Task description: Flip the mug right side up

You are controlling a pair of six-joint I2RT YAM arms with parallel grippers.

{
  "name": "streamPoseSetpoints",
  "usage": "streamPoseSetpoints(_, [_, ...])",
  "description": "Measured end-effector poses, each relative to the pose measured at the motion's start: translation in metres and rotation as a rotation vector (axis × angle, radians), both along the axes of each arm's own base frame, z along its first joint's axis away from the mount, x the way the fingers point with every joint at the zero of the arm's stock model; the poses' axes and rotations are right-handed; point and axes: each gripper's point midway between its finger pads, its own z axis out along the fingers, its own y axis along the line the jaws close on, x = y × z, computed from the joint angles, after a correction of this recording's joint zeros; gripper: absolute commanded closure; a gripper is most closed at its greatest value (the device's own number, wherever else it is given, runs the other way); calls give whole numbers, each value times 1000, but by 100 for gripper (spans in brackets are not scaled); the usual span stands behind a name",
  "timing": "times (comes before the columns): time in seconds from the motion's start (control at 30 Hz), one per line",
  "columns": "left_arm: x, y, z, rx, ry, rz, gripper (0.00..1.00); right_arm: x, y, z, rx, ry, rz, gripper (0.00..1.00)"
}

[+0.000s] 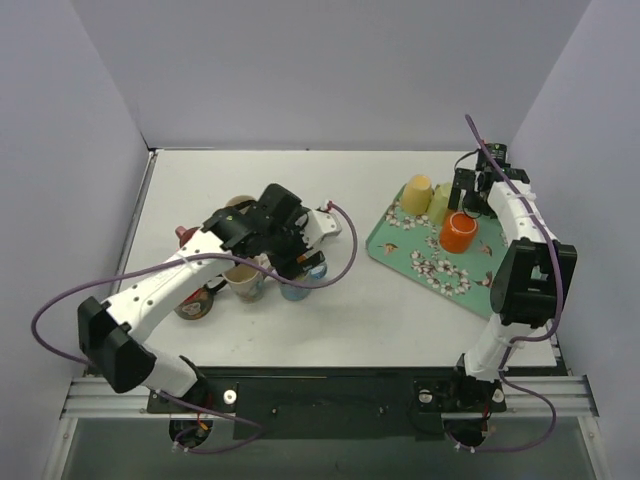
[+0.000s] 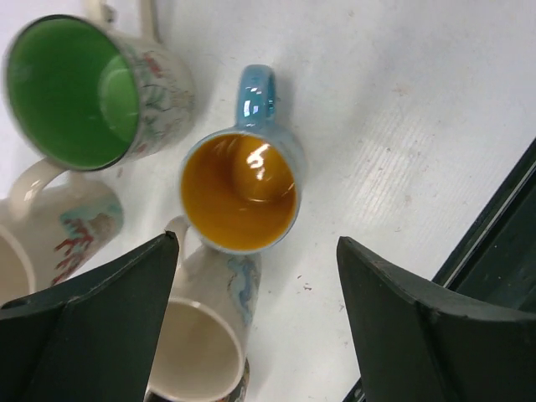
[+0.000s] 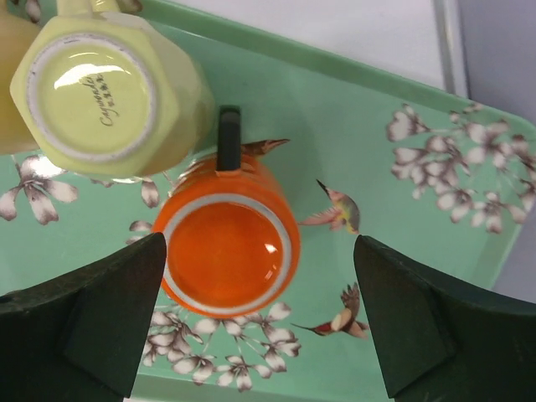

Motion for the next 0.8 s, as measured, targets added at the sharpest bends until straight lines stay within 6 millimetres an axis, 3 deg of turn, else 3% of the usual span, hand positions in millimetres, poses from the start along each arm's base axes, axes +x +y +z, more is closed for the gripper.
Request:
streamPoseSetpoints(0.1, [9, 20, 33, -80, -61, 59, 13, 11, 7, -20, 35, 40, 53, 12])
streamPoseSetpoints(0.17, [18, 34, 44, -105, -82, 105, 13, 13, 10, -30, 45, 60, 73, 14])
streamPoseSetpoints(0.27, [28, 48, 43, -104, -78, 157, 13, 12, 13, -35, 54, 74, 99, 24])
streamPoseSetpoints(0.4, [28, 45, 33, -96, -41, 150, 13, 10, 19, -40, 77, 81, 127, 40])
streamPoseSetpoints(0.5, [27, 43, 33, -110, -28, 142, 13, 11, 20, -37, 76, 54, 128, 41])
streamPoseSetpoints(0.6, [27, 43, 33, -121, -20, 142, 13, -2, 22, -38, 76, 57, 122, 41])
streamPoseSetpoints(0.8, [26, 42, 34, -136, -8, 138, 13, -60, 37, -40, 67, 115, 115, 35])
